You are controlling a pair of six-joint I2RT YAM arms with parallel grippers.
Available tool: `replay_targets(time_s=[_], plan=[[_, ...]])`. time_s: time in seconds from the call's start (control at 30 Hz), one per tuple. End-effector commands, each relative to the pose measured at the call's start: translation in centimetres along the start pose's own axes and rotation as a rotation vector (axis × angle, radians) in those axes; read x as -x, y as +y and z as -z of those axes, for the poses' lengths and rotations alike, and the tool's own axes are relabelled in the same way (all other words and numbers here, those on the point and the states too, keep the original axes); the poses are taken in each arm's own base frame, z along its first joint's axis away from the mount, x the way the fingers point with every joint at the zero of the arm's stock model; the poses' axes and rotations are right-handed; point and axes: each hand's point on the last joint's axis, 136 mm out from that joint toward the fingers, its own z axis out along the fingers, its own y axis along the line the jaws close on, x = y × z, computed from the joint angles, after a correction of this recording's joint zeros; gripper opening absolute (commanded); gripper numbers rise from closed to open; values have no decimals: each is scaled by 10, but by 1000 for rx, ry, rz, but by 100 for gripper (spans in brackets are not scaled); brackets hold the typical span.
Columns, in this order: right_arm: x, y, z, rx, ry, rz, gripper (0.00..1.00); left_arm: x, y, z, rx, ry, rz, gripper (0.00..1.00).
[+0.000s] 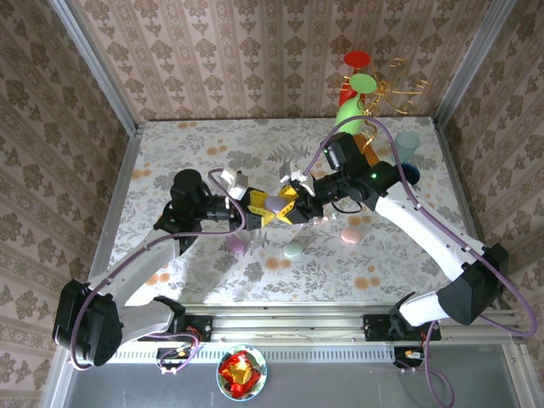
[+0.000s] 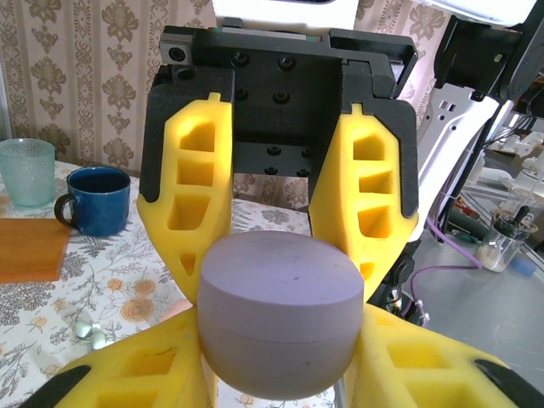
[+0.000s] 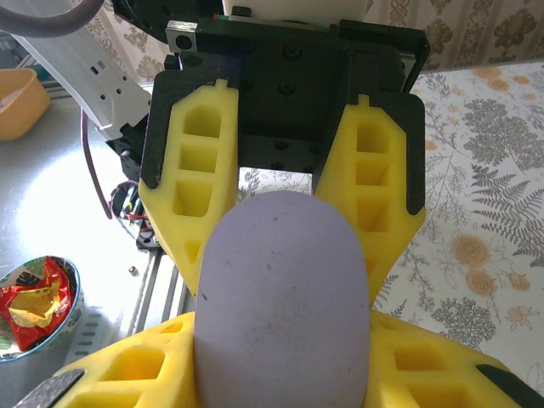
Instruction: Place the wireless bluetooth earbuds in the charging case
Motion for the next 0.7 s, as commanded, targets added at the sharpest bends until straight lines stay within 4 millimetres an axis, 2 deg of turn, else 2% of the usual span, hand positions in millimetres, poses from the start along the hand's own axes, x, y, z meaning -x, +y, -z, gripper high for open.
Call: replay_targets(time_s=[0.0,0.07,0.23,0.47,0.53,0.67], plan=[[11,-2,3,-33,-25,5,30,18,-16,2,-43,-34,-107,18],[11,-5,4,-53,-32,4,39,19,-17,2,-42,-42,-114,17],[8,-15,3,-87,-35,-18,54,18,-17,3,-36,-47,-117,17],[4,-17,3,-94,-29,-41,58,18,-17,3,-37,-45,-114,17],[11,-13,12,-108,-48,-21,60,18,-17,3,-35,-45,-113,17],[14,-16,16,-128,-61,-8,66,18,-16,3,-35,-43,-111,17]])
